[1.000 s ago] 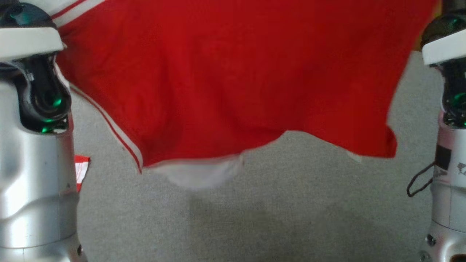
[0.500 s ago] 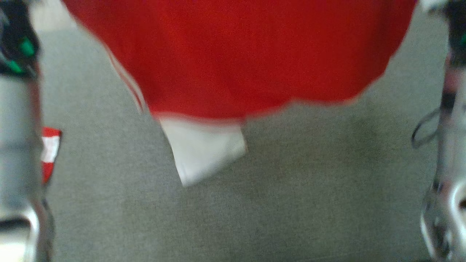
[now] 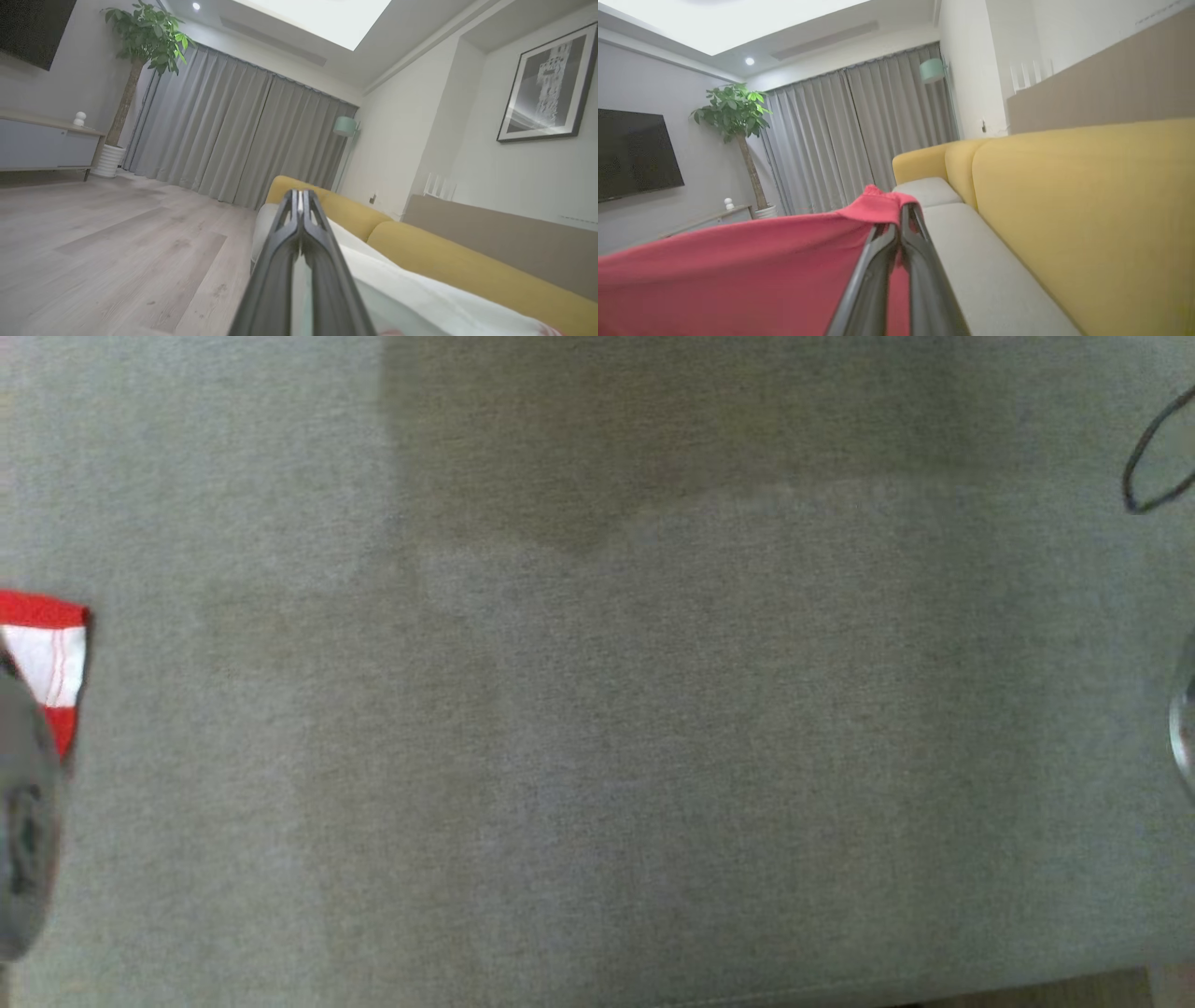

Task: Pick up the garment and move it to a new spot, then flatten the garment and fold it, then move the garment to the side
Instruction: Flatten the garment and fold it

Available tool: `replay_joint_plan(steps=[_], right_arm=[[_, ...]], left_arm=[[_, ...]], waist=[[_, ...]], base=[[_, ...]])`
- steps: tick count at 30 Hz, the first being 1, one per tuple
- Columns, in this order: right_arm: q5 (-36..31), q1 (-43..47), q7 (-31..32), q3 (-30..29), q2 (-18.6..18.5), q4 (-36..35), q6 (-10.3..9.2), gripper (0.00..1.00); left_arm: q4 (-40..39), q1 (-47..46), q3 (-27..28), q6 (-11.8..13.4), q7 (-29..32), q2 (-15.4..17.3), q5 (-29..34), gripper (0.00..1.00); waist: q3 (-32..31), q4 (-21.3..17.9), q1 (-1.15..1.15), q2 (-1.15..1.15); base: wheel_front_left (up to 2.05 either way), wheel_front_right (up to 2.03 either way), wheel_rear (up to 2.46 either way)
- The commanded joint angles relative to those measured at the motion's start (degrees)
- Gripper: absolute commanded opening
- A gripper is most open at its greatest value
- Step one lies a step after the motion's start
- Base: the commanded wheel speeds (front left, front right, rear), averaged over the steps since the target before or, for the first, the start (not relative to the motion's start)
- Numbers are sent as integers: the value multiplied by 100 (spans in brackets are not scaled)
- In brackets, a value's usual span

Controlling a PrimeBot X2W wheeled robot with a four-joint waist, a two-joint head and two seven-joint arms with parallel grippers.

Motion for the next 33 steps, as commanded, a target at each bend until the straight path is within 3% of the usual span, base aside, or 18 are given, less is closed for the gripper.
replay_joint_plan(steps=[1,7,12,22,33], right_arm=[[211,99,-179,162,-48,123,42,0],[546,1029,-15,1058,-311,1032,42,0],[1099,1807,646,1645,-517,1365,42,0],[1934,2981,1529,2596,-1377,949,42,0],[2686,3908,2510,3636,-2228,260,42,0]], left_arm=[[62,70,-45,-113,-151,202,-1,0],[457,1016,-380,-274,-379,56,-141,0],[323,2168,-1037,-286,-454,124,-174,0],[-341,3831,-1985,-288,-501,613,-449,0],[-1268,5022,-3096,-288,-85,1384,-682,0]], waist=[[-26,61,-2,0],[-200,199,-2,0],[-395,338,-2,0],[-930,668,-2,0],[-1569,843,-2,0]], base=[[0,0,0],[0,0,0],[0,0,0],[0,0,0],[0,0,0]])
